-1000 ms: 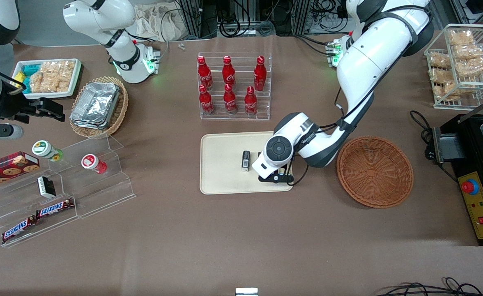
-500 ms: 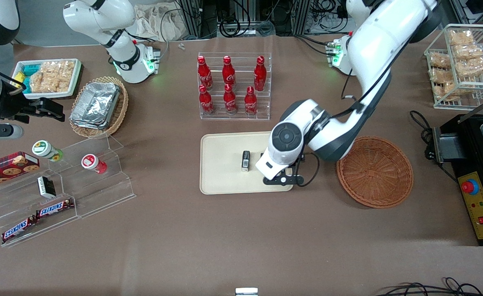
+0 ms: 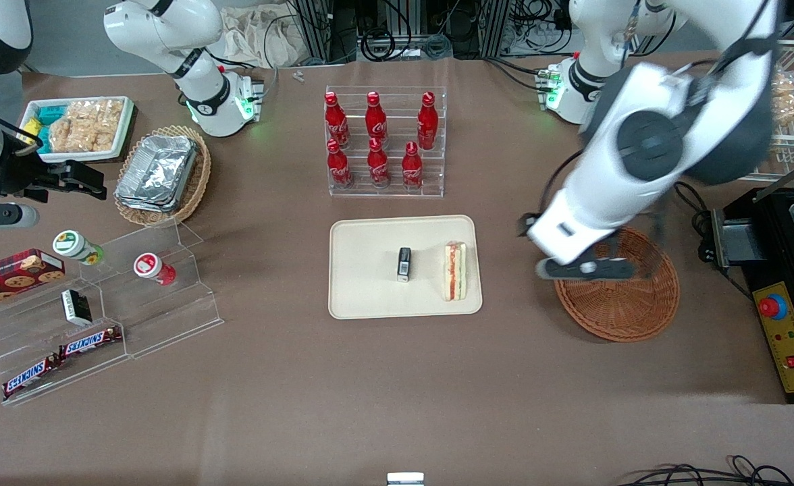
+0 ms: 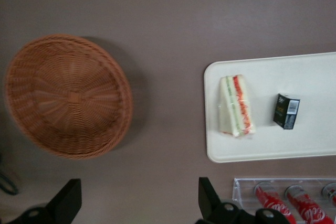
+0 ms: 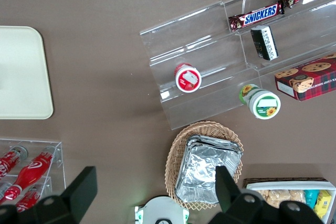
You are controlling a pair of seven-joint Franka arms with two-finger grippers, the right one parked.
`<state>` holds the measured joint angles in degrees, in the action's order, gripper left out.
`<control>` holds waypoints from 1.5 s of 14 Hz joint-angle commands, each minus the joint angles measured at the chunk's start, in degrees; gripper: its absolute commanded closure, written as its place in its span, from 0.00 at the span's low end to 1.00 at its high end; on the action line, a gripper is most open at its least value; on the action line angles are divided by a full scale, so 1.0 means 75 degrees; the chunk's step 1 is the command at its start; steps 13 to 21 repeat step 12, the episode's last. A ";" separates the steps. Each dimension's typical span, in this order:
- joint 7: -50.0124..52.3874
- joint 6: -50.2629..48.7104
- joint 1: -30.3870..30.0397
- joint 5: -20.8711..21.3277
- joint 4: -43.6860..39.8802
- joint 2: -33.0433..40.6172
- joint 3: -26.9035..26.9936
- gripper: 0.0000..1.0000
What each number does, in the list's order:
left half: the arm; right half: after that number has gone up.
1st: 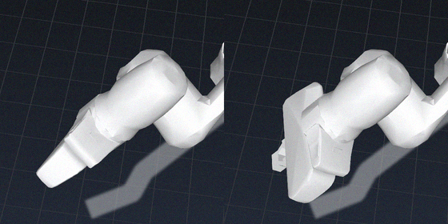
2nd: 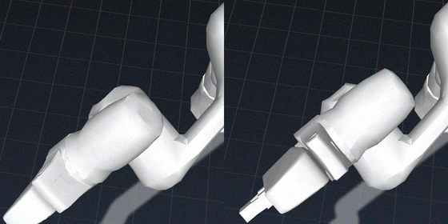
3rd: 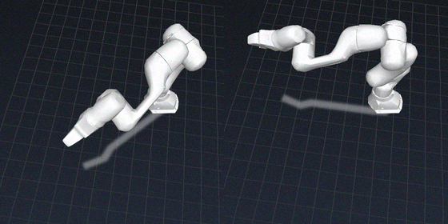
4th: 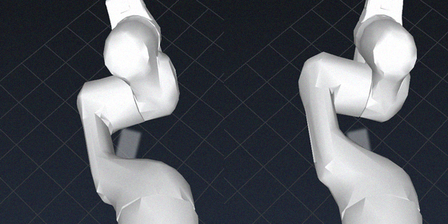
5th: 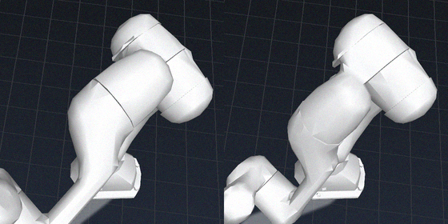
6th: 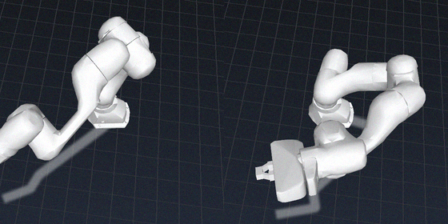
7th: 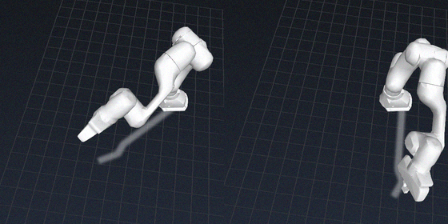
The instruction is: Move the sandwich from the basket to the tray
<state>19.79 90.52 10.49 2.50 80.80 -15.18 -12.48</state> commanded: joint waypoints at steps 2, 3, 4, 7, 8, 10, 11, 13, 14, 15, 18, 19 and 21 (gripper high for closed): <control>-0.1159 -0.0292 0.0066 -0.0544 0.0499 0.0944 0.1029 0.00; -0.1661 -0.0280 0.0066 -0.0544 0.0709 0.1166 0.1403 0.00; -0.2293 -0.0164 0.0066 -0.0544 0.1036 0.1389 0.1859 0.00; -0.3993 0.0480 0.0090 -0.0555 0.2067 0.1881 0.2962 0.00; -0.4230 0.0539 0.0067 -0.0544 0.2221 0.1964 0.3035 0.00; -0.4256 0.0423 0.0066 -0.0439 0.1920 0.1674 0.3024 0.00; -0.4244 0.0388 0.0090 -0.0415 0.1686 0.1487 0.3012 0.00; -0.4198 0.0353 0.0101 -0.0380 0.1428 0.1334 0.3000 0.00; -0.4198 0.0353 0.0101 -0.0380 0.1428 0.1334 0.3000 0.00; -0.4198 0.0353 0.0101 -0.0380 0.1428 0.1334 0.3000 0.00; -0.4198 0.0353 0.0101 -0.0380 0.1428 0.1334 0.3000 0.00; -0.4198 0.0353 0.0101 -0.0380 0.1428 0.1334 0.3000 0.00; -0.4198 0.0353 0.0101 -0.0380 0.1428 0.1334 0.3000 0.00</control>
